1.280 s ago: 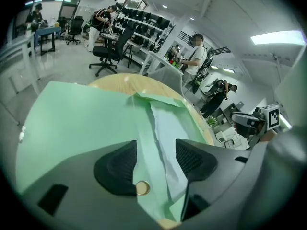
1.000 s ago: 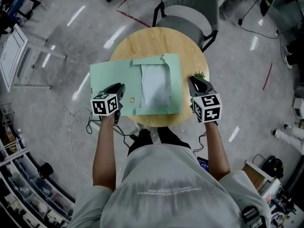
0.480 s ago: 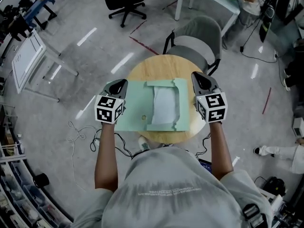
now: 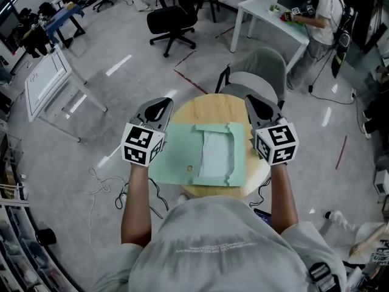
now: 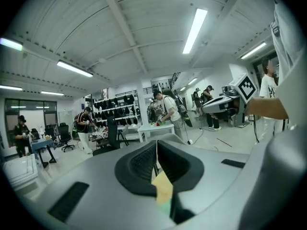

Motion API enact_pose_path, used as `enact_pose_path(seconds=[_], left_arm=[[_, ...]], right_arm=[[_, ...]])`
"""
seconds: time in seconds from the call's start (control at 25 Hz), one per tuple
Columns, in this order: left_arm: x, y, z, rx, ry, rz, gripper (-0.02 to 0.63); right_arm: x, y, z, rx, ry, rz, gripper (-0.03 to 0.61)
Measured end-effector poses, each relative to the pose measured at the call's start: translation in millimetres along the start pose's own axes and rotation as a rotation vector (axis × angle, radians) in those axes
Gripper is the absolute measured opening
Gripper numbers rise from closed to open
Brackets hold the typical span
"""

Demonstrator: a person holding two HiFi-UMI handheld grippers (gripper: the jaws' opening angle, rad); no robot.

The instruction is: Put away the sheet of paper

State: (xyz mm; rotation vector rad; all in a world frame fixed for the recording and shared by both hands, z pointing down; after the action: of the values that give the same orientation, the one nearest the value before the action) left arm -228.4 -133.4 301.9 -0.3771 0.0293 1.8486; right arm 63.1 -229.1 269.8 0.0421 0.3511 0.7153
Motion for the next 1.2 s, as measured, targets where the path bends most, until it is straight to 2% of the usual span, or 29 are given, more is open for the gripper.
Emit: enact_pose_path(seconds=[0.24, 0.52, 0.8, 1.2], left_arm=[[16, 5, -29, -0.048, -0.051, -0.026, 0.026], [27, 1, -52, -0.095, -0.08, -0.034, 0.026], [34, -6, -53, -0.08, -0.109, -0.022, 0.026], [36, -6, -52, -0.084, -0.097, -0.025, 0.027]], right_arm=[[6, 3, -29, 0.079, -0.027, -0.002, 0.026], [16, 5, -44, 0.105, -0.063, 0.011, 0.026], [18, 12, -39, 0.131, -0.066, 0.01, 0.028], [15, 16, -38, 0.126, -0.04, 0.007, 0.028]])
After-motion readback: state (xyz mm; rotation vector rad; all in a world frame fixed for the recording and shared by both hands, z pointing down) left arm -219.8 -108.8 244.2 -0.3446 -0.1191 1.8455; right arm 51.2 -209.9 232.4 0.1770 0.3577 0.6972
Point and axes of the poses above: the fingertips, and each gripper's own axes: x backward along the fingers, y to its left, z out of its underside, the point moved 9 cm from there along x, backward along the fingers, and after that the axes turned 5 degrees about y, right-handed, at the moved point
